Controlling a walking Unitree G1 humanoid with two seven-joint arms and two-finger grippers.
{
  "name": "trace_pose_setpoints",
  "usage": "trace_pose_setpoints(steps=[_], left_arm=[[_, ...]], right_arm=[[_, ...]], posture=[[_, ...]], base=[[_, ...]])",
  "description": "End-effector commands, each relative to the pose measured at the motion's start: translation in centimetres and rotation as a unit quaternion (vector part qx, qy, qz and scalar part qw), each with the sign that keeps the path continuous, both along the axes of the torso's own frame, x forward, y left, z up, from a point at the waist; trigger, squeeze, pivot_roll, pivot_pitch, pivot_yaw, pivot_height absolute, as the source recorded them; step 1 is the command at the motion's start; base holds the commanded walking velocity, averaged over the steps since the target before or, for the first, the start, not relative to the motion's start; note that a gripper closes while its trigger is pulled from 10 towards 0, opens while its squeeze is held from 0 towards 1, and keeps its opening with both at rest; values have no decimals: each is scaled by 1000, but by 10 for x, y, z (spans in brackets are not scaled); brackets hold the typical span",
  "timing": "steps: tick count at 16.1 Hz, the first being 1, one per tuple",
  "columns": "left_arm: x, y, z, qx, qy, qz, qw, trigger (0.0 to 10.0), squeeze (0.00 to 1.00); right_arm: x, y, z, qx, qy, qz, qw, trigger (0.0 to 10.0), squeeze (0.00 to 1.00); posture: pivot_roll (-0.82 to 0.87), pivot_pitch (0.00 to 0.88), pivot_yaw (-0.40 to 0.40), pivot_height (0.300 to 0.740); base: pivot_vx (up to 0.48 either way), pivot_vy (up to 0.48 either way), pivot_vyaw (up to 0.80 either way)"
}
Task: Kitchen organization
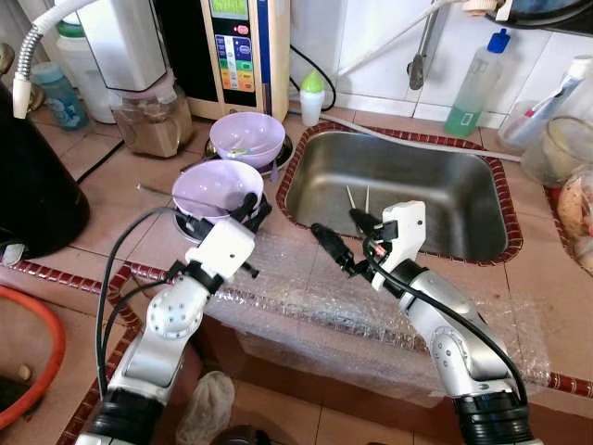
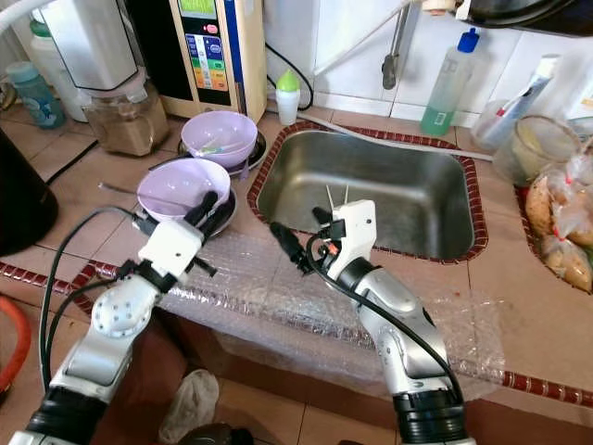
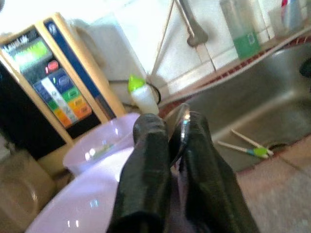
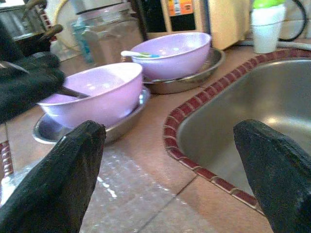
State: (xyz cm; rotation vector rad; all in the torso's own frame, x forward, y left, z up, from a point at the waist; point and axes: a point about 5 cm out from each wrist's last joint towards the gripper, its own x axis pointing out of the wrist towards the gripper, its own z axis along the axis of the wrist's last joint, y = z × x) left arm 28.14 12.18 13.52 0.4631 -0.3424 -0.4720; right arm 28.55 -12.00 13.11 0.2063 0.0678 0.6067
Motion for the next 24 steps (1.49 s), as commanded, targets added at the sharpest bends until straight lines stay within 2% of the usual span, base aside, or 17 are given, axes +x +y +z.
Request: trace_pose_setpoints(steps=[1,2,3,5,8,9,11,12,16,18,19,22,24], left_arm=[[-3,-4,15,35,-57,-30,997,0,0],[-4,-6,20,30,-66,-34,997,0,0],[-4,-7,23,28,-70,-36,997,0,0],[-1,-9,35,16,-80,-39,996,0,0],[6,-10,63,6,-120,-42,992,0,0],[10,-12,79,-10,-130,-48,990,0,0],[16,-19,87,-59,-82,-77,992,0,0],[19,-30,86,-101,-16,-124,987,0,0],[23,-41,78,-106,53,-164,979,0,0],[27,-44,75,-117,69,-163,977,0,0],[28,-47,73,-118,74,-166,976,0,0],[28,-52,73,-113,82,-177,974,0,0],[27,-56,68,-109,96,-186,972,0,0]], right_arm=[[10,-10,5,32,8,-37,999,10000,0],[16,-15,10,62,4,-58,996,10000,0],[17,-16,12,73,3,-66,995,10000,0],[23,-18,18,67,-22,-80,994,10000,0],[26,-18,19,18,-57,-83,995,10000,0],[27,-19,20,-18,-79,-83,993,10000,0],[29,-21,20,-57,-103,-97,988,10000,0],[33,-25,22,-126,-145,-119,974,10000,0],[41,-35,26,-157,-172,-165,958,10000,0],[40,-30,26,-129,-167,-132,969,10000,0],[35,-16,21,-128,-162,-55,977,10000,0],[32,-8,20,-131,-163,3,978,10000,0],[35,-8,24,-145,-177,13,973,10000,0]], posture=[[-10,0,38,740],[-10,0,38,740],[-10,0,38,740],[-5,0,40,740],[0,0,39,740],[2,0,37,740],[4,0,34,740],[5,0,33,740],[-3,0,40,740],[-7,0,44,740],[-9,0,45,740],[-11,0,45,740],[-12,2,45,740]], base=[[0,0,0],[0,0,0],[0,0,0],[0,0,0],[0,0,0],[0,0,0],[0,0,0],[0,0,0],[0,0,0],[0,0,0],[0,0,0],[0,0,0],[0,0,0]])
